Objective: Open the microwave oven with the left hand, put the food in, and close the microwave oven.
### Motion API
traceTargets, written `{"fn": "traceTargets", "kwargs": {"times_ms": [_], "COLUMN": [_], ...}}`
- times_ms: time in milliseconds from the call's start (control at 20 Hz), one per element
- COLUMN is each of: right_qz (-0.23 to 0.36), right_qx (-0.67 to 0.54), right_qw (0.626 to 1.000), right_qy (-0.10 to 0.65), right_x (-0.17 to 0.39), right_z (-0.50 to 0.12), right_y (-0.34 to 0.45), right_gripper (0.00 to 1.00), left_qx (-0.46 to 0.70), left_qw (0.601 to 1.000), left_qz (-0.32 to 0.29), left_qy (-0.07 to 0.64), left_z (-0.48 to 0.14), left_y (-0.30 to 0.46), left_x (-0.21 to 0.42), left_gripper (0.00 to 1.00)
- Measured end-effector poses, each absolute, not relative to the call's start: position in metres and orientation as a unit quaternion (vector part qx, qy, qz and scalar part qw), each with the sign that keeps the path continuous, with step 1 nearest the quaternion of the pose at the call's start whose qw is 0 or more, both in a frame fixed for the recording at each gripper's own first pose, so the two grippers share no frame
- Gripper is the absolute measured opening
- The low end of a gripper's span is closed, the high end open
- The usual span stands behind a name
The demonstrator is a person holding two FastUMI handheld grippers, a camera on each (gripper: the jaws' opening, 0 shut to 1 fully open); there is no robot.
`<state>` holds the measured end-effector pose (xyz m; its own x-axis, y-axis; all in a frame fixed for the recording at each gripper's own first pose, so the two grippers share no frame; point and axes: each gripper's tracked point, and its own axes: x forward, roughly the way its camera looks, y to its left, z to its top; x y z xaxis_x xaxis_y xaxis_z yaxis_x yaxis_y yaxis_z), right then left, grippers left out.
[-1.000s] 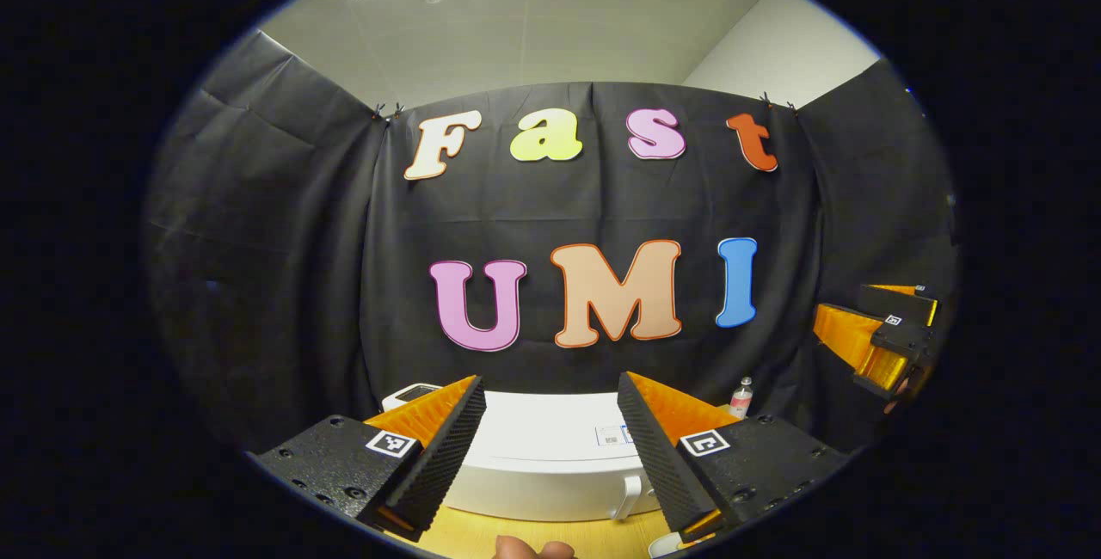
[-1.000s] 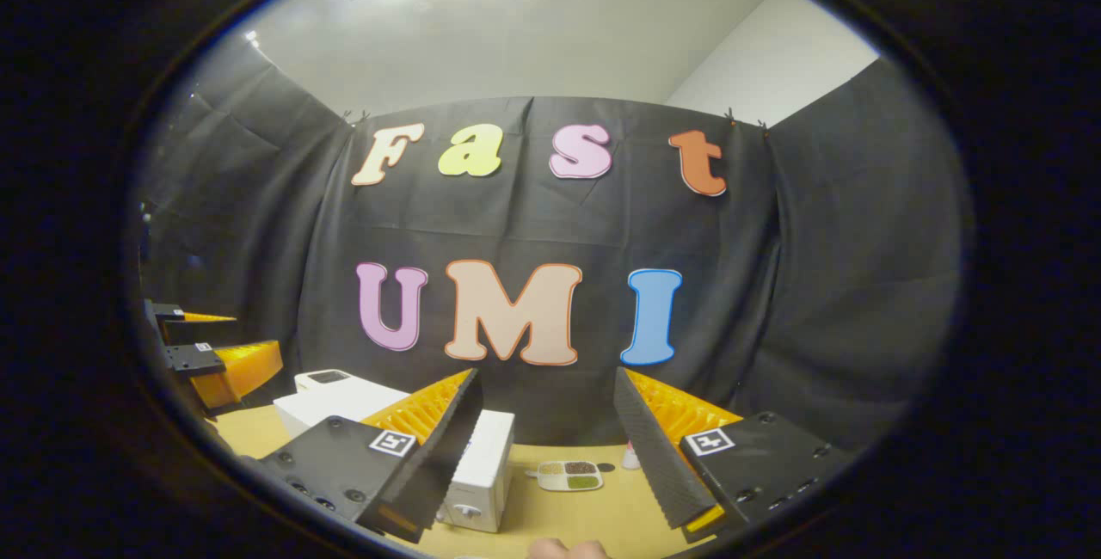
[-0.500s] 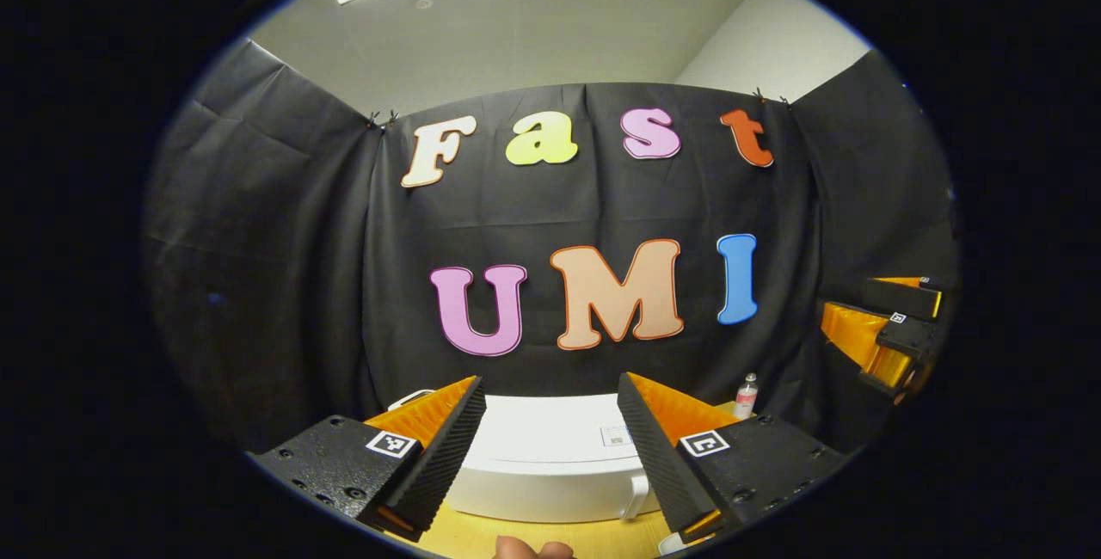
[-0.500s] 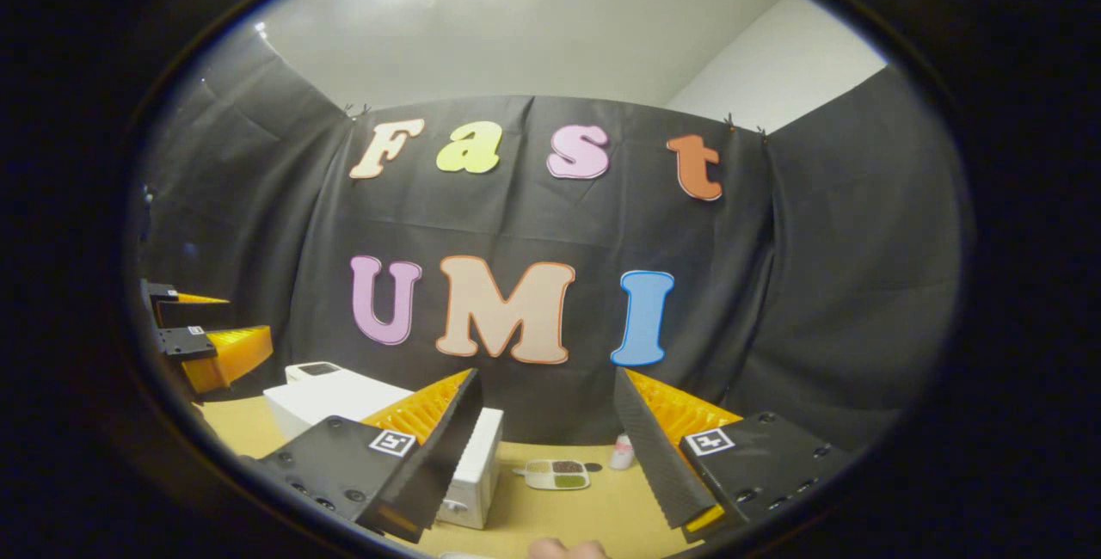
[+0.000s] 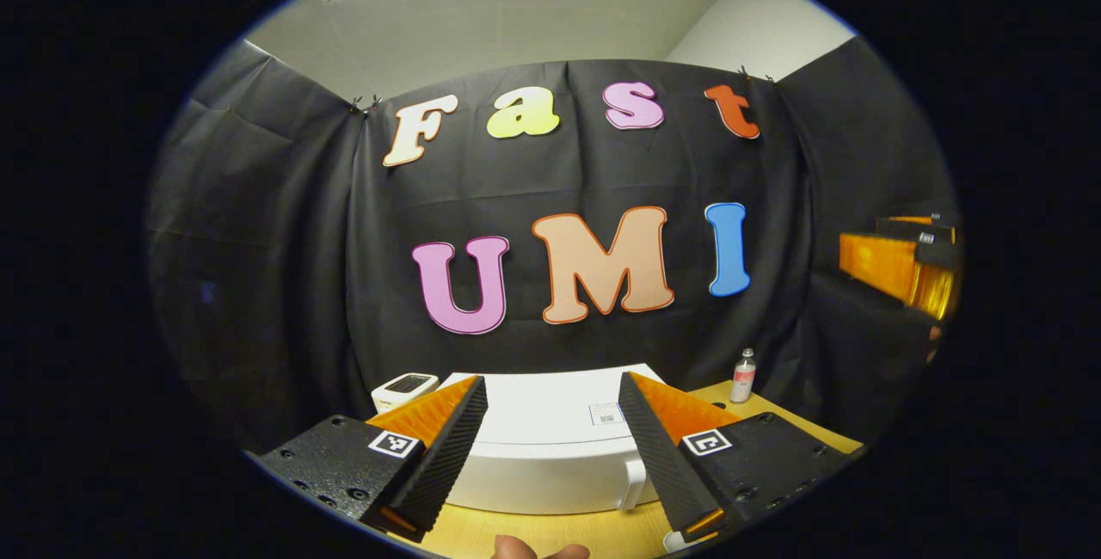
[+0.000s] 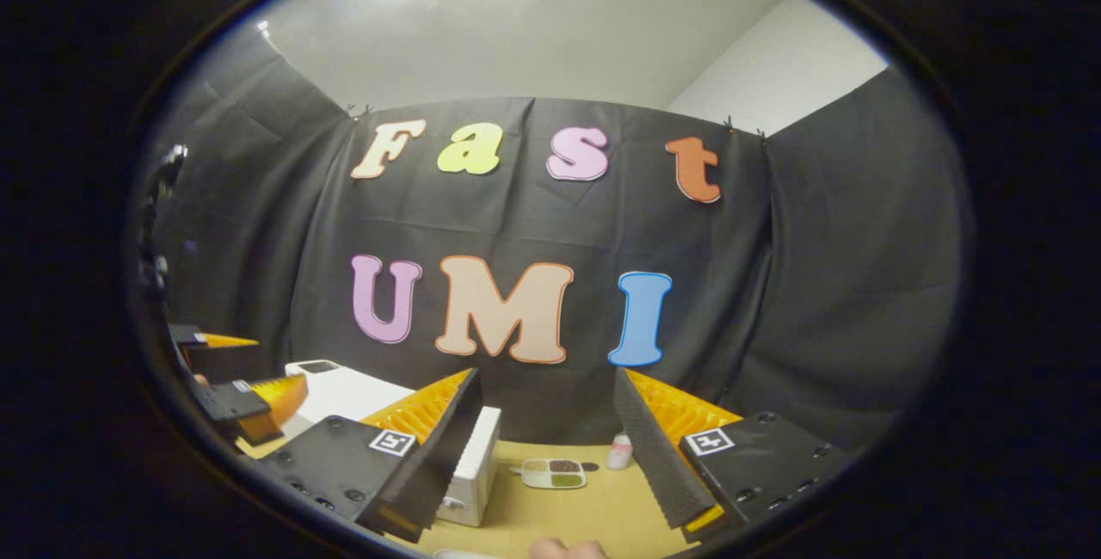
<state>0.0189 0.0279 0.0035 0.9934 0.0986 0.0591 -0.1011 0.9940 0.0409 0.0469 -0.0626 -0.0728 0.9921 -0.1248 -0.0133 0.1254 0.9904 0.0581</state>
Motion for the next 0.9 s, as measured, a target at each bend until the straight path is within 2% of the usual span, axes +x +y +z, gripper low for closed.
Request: {"fn": "traceTargets", "kwargs": {"times_ms": [300, 550, 900], "right_qz": [0.053, 0.034, 0.012], "right_qx": [0.016, -0.01, -0.03], "right_qw": [0.998, 0.998, 0.998], "right_qy": [-0.038, -0.058, -0.055], "right_x": [-0.004, -0.016, -0.03], "right_z": [0.007, 0.018, 0.016], "right_y": [0.016, 0.001, -0.017], "right_gripper": [0.96, 0.97, 0.96], "left_qx": [0.045, 0.066, 0.075], "left_qw": [0.995, 0.989, 0.978], "left_qz": [-0.08, -0.096, -0.117], "left_qy": [0.029, 0.095, 0.155], "left_z": [-0.147, -0.232, -0.283], "left_y": [-0.09, -0.112, -0.143], "left_x": [0.059, 0.068, 0.086], "left_gripper": [0.98, 0.97, 0.97]}}
